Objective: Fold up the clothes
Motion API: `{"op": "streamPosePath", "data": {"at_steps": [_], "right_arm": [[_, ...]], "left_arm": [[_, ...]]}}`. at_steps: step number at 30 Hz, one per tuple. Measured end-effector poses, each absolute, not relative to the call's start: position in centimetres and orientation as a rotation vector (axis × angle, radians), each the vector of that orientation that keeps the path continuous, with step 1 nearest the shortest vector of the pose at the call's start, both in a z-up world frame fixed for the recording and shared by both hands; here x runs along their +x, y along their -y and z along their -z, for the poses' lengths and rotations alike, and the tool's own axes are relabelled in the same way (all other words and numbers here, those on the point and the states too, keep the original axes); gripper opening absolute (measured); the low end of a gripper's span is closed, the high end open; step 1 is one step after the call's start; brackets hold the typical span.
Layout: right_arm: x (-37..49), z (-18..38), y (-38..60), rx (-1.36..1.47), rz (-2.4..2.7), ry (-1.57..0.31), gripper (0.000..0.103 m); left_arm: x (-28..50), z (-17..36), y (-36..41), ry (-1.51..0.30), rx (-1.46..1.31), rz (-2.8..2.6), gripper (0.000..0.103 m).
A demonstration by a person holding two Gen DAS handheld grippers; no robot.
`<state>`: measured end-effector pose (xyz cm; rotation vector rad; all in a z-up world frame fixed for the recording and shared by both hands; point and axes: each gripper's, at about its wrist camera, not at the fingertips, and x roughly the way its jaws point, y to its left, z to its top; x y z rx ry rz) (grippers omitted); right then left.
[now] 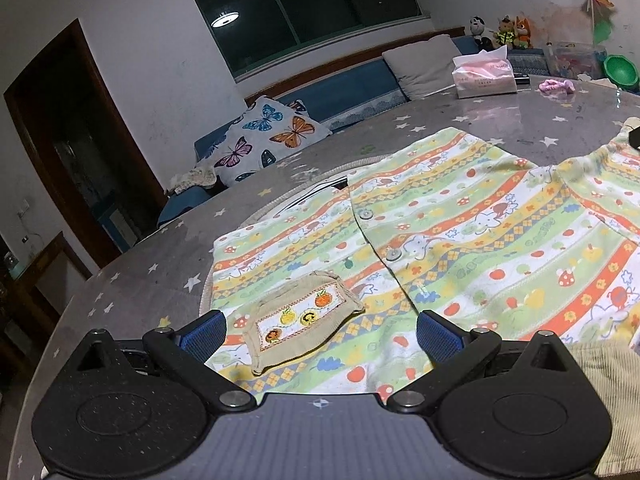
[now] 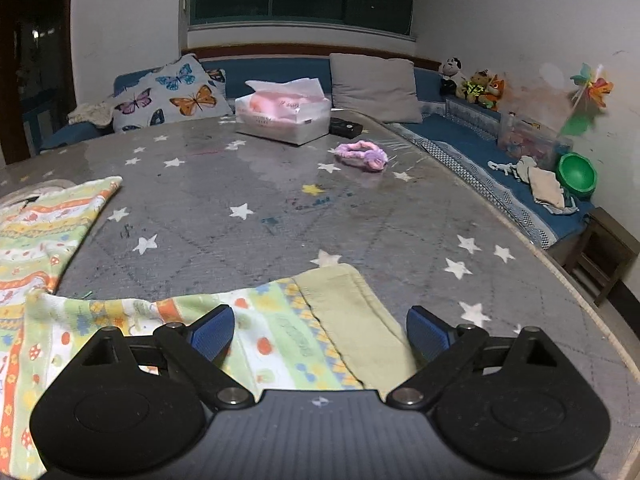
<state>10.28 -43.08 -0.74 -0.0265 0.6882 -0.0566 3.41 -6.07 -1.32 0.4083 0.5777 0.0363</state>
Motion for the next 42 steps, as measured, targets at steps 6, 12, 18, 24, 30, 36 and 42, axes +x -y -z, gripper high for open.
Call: {"op": "streamPosePath", "data": {"at_steps": [6, 12, 18, 24, 30, 36, 42], "right_arm": [[8.8, 1.0, 44.4, 0.001, 0.041, -0.698, 0.092], [8.2, 0.7, 45.0, 0.016, 0.038, -0.701, 0.071], [7.7, 0.3, 45.7, 0.050, 0.033, -0.706, 0.029], [6.9, -0.8, 45.6, 0.113, -0.015, -0.689, 0.011], [6.2, -4.2, 43.1, 0.194, -0.194, -0.632, 0.011], [6.5, -8.5, 38.4, 0.251, -0.415, -0.584, 0.011], [6.9, -11.8, 31.8, 0.239, -0.621, -0.565, 0.010]], "left_arm": [[3.3, 0.3, 5.9, -0.557, 0.390, -0.043, 0.103], [3.0, -0.2, 5.9, -0.547, 0.381, -0.046, 0.103], [2.5, -0.2, 6.0, -0.547, 0.373, -0.047, 0.103], [1.9, -0.3, 6.1, -0.546, 0.365, -0.048, 0.103], [1.0, 0.1, 6.1, -0.560, 0.355, -0.040, 0.103], [-0.1, 0.6, 5.8, -0.565, 0.337, -0.032, 0.103], [-1.2, 0.6, 4.8, -0.552, 0.303, -0.033, 0.103]]}}
